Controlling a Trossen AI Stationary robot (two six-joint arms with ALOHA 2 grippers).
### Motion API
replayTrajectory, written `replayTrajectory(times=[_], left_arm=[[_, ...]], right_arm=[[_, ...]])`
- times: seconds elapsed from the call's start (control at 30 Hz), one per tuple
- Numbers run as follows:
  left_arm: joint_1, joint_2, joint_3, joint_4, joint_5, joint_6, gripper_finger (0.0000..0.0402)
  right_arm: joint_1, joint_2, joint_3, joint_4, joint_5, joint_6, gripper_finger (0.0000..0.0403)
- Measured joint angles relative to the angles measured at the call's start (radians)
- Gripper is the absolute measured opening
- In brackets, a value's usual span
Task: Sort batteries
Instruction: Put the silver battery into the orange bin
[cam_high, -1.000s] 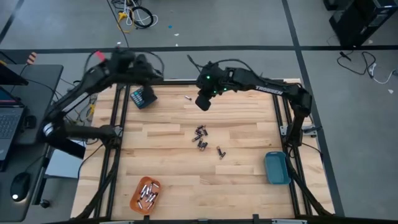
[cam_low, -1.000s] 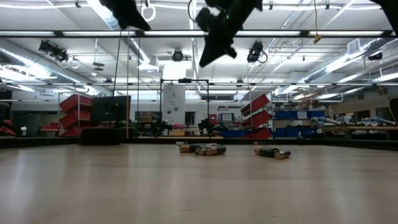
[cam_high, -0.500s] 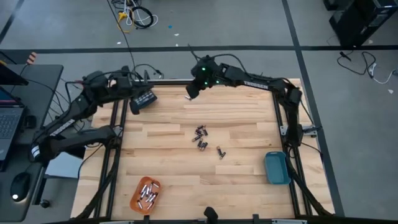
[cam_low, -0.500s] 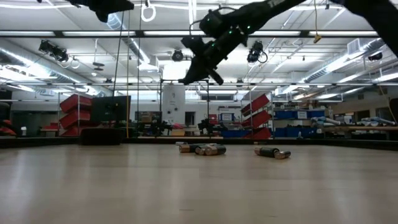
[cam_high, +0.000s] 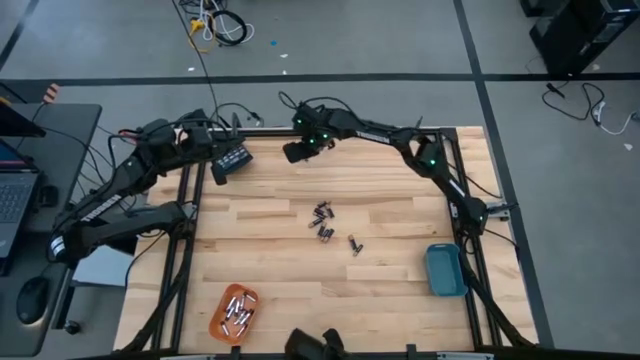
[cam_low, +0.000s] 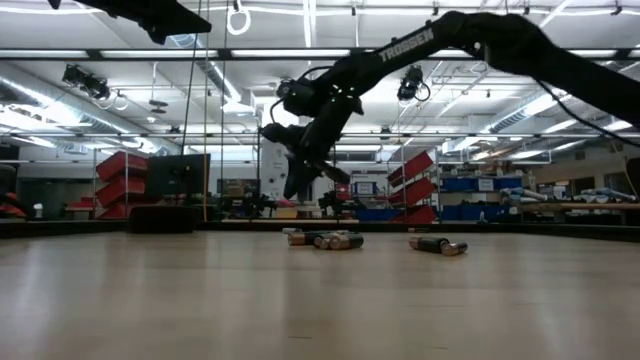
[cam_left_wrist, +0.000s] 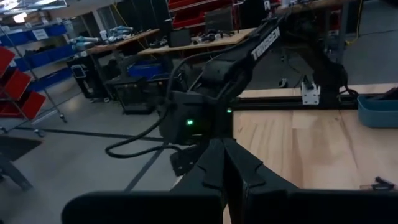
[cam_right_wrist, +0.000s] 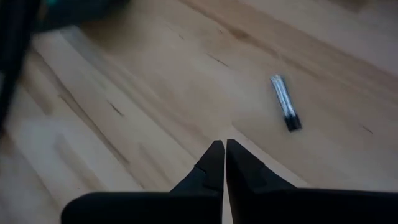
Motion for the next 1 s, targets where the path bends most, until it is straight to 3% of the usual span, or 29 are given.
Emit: replayTrajectory(times=[0.2, 0.67, 1.0], left_arm=[[0.001, 0.0, 0.0, 0.0, 0.0, 0.006, 0.0], [0.001, 0.0, 0.0, -0.022, -0.094, 0.033, 0.0], [0.001, 0.0, 0.0, -0.018, -0.095, 0.032, 0.0001]], right_arm=[[-0.036, 0.134, 0.164, -0.07, -0.082, 0.041, 0.0006], [-0.079, 0.118, 0.156, -0.09, -0.106, 0.032, 0.0004], [-0.068, 0.118, 0.155, 0.043, -0.112, 0.178, 0.0]])
